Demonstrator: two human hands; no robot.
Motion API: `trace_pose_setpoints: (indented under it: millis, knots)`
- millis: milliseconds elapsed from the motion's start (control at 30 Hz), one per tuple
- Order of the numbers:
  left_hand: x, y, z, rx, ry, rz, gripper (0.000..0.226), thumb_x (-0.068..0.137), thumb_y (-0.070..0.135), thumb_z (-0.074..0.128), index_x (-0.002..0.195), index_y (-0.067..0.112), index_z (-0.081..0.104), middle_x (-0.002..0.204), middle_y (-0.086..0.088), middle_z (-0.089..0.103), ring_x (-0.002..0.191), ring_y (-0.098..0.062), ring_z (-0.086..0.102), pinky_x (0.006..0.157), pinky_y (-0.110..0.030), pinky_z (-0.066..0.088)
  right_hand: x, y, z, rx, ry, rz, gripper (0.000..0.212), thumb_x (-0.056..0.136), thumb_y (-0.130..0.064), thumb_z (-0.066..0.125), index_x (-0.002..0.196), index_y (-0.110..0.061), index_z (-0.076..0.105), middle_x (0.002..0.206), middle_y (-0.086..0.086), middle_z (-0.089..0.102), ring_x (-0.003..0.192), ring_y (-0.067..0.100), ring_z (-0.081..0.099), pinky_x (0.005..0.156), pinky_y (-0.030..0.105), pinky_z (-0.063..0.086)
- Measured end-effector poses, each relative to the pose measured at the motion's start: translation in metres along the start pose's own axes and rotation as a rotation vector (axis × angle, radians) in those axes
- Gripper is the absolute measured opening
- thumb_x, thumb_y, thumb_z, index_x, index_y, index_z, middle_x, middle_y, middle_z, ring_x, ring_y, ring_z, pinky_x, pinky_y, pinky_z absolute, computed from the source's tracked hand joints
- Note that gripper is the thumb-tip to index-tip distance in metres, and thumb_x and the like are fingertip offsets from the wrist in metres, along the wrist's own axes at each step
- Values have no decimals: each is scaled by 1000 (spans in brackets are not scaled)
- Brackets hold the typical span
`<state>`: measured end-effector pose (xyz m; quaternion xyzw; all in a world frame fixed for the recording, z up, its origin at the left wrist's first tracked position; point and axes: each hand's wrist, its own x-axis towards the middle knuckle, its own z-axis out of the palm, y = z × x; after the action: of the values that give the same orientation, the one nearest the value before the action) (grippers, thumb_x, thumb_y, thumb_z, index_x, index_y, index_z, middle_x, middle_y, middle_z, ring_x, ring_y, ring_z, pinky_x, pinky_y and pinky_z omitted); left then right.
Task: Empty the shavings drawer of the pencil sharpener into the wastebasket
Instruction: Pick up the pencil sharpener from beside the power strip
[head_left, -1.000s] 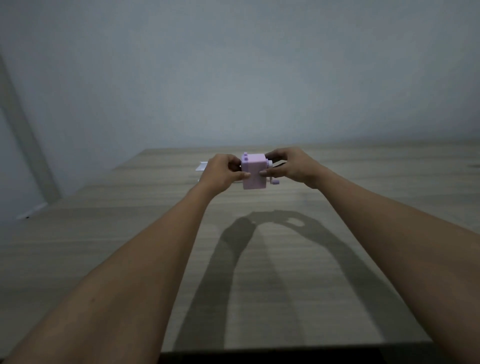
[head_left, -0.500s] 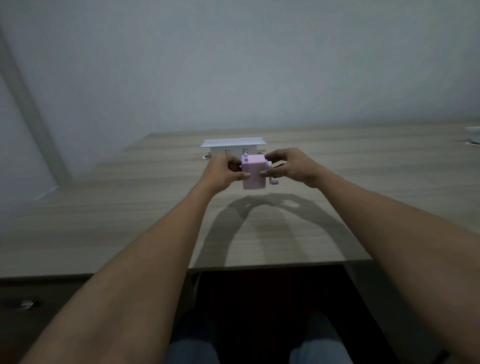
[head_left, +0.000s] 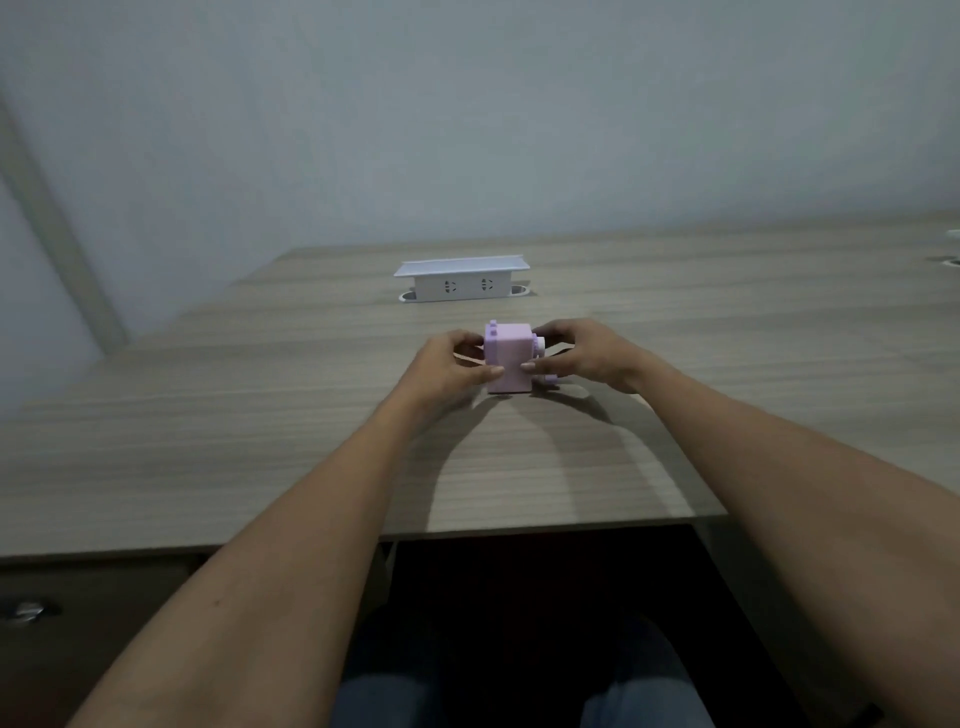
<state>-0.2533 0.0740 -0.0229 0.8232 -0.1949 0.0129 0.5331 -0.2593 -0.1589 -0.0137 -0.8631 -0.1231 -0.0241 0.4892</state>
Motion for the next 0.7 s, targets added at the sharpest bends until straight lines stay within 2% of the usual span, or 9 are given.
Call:
trace_pose_setpoints:
  millis: [67, 133, 200, 267, 367, 433, 500, 633, 700]
  knots:
    - [-1, -4, 2, -21, -61, -21, 55, 79, 9, 84, 130, 9, 63, 110, -8, 74, 88, -13, 72, 77, -27, 59, 1, 3, 1, 45, -24, 10, 57, 79, -11, 85, 131, -5, 65, 119, 12, 72, 100, 20, 68, 81, 28, 57]
    - [2, -8, 3, -24, -91, -40, 66, 75, 12, 87, 135, 9, 60, 114, -7, 75, 100, -19, 74, 87, -36, 61, 3, 7, 4, 81, -32, 19, 52, 78, -7, 85, 126, -3, 67, 117, 17, 74, 93, 20, 69, 82, 31, 60]
    - [5, -13, 4, -47, -106, -49, 74, 72, 12, 88, 139, 7, 57, 119, -8, 74, 109, -22, 72, 96, -43, 58, 5, 13, 6, 101, -49, 31, 50, 76, -5, 86, 123, -2, 69, 116, 21, 74, 94, 23, 71, 89, 37, 60]
    - [7, -15, 5, -59, -106, -49, 74, 73, 9, 88, 140, 4, 56, 123, -9, 73, 110, -20, 72, 96, -33, 58, 6, 18, 6, 99, -68, 38, 51, 75, -8, 88, 123, -5, 70, 114, 16, 76, 103, 27, 74, 96, 39, 58]
    - [8, -17, 4, -63, -113, -37, 68, 77, 6, 85, 138, 3, 56, 124, -10, 71, 105, -12, 71, 81, -14, 57, 8, 23, 6, 76, -87, 31, 53, 74, -14, 88, 124, -11, 71, 115, 7, 78, 110, 25, 72, 100, 37, 56]
    - [8, -18, 3, -66, -117, -36, 66, 77, 4, 84, 137, 5, 57, 122, -8, 71, 101, -8, 70, 80, -13, 57, 9, 23, 4, 80, -103, 23, 52, 75, -15, 88, 125, -12, 71, 116, 7, 77, 111, 23, 72, 99, 35, 55]
    - [10, -19, 3, -70, -112, -39, 66, 76, 4, 85, 137, 3, 58, 122, -9, 72, 105, -14, 72, 88, -18, 58, 9, 22, 3, 82, -118, 23, 52, 76, -15, 88, 125, -12, 70, 116, 6, 77, 110, 22, 72, 98, 32, 56]
    - [10, -24, 1, -85, -91, -43, 68, 75, 2, 86, 137, 1, 58, 123, -14, 72, 113, -25, 70, 83, -15, 57, 9, 21, 5, 66, -117, 26, 51, 77, -14, 87, 125, -11, 70, 115, 7, 77, 105, 18, 72, 92, 27, 56]
    - [9, -27, -5, -97, -70, -65, 69, 74, 3, 86, 137, 0, 57, 124, -13, 70, 114, -25, 69, 83, -14, 57, 10, 21, 5, 63, -117, 32, 51, 77, -15, 87, 124, -12, 70, 114, 6, 78, 105, 18, 72, 93, 29, 56]
